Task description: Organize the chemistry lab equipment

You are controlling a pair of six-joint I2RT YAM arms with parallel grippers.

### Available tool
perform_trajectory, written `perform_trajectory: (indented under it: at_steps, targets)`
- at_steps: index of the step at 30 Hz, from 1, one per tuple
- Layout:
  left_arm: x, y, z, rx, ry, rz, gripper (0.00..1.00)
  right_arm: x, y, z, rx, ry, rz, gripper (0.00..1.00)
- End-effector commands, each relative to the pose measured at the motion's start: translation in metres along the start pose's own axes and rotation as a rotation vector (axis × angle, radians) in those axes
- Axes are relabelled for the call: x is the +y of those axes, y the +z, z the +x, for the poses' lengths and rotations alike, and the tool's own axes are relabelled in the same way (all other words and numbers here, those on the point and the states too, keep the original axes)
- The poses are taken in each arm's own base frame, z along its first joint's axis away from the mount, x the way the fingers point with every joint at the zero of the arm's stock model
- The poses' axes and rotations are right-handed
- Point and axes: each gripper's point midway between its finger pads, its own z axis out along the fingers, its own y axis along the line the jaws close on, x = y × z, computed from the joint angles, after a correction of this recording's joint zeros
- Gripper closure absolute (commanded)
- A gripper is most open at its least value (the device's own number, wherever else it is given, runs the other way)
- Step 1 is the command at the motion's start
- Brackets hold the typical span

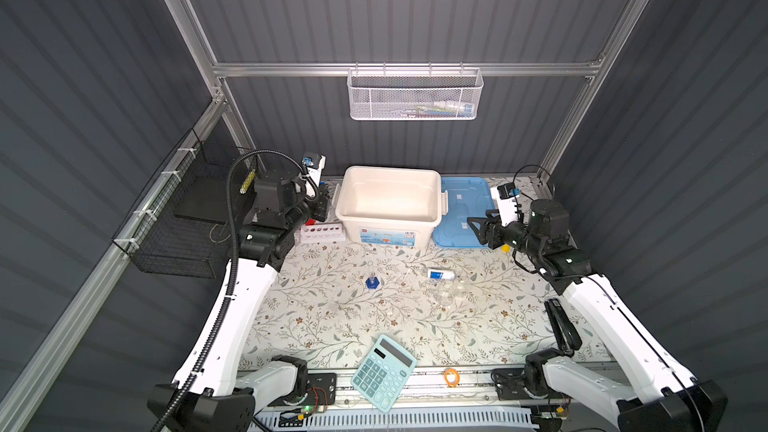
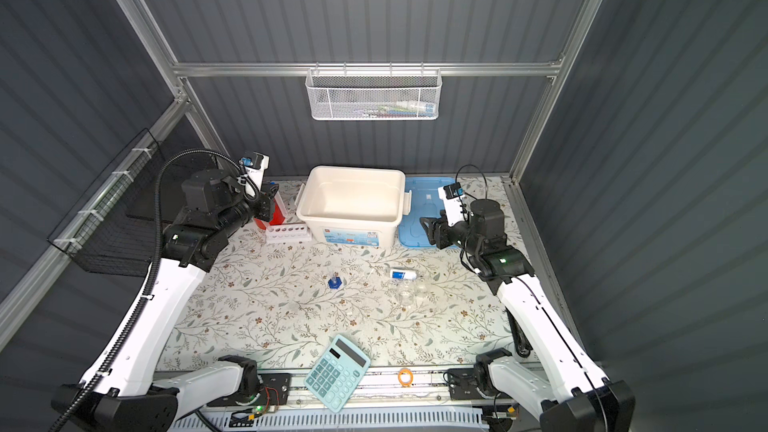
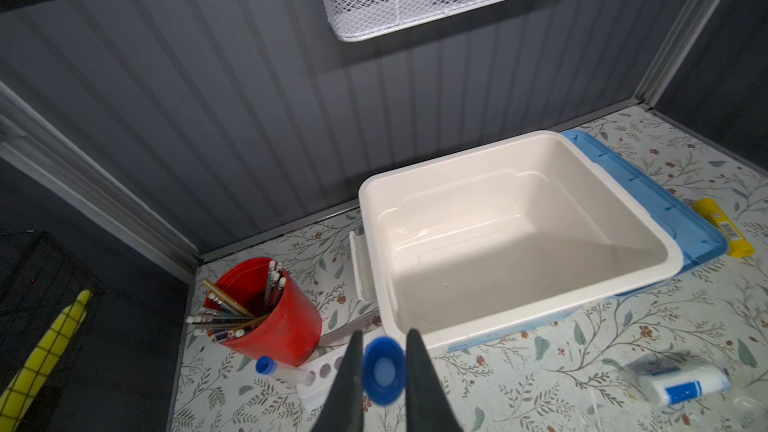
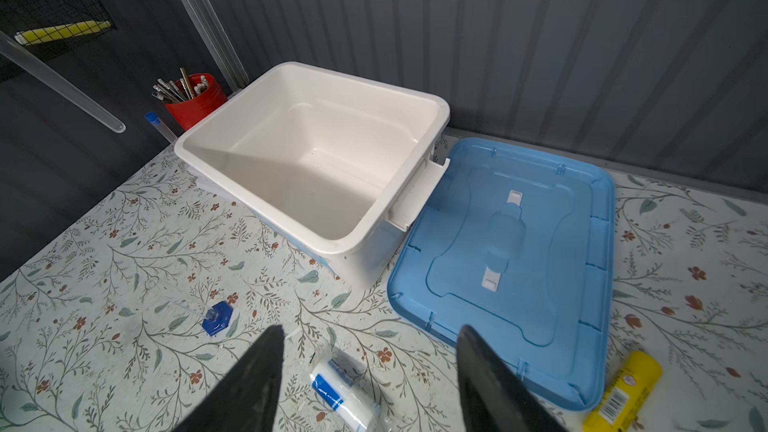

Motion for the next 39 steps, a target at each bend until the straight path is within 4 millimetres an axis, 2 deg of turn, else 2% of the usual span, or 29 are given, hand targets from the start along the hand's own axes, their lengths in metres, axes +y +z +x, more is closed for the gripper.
perform_trajectory:
  at_steps: [1,12,15,31,39]
  targets:
    - [0.023,0.003,0.011,0.005,-0.029,-0.088,0.93,0.0,0.007,0.009,0.021,0.017,-0.018,0.34]
    - [0.081,0.024,0.048,-0.029,-0.213,-0.274,0.93,0.007,0.02,0.01,0.034,0.024,-0.079,0.34]
    - [0.085,0.035,0.061,-0.023,-0.252,-0.279,0.93,0.005,0.029,0.017,0.059,0.038,-0.087,0.34]
    - [0.1,0.075,0.106,0.011,-0.338,-0.333,0.94,0.005,0.039,0.014,0.074,0.062,-0.102,0.34]
    - [0.099,0.086,0.116,0.015,-0.368,-0.323,0.94,0.003,0.044,0.011,0.075,0.065,-0.103,0.34]
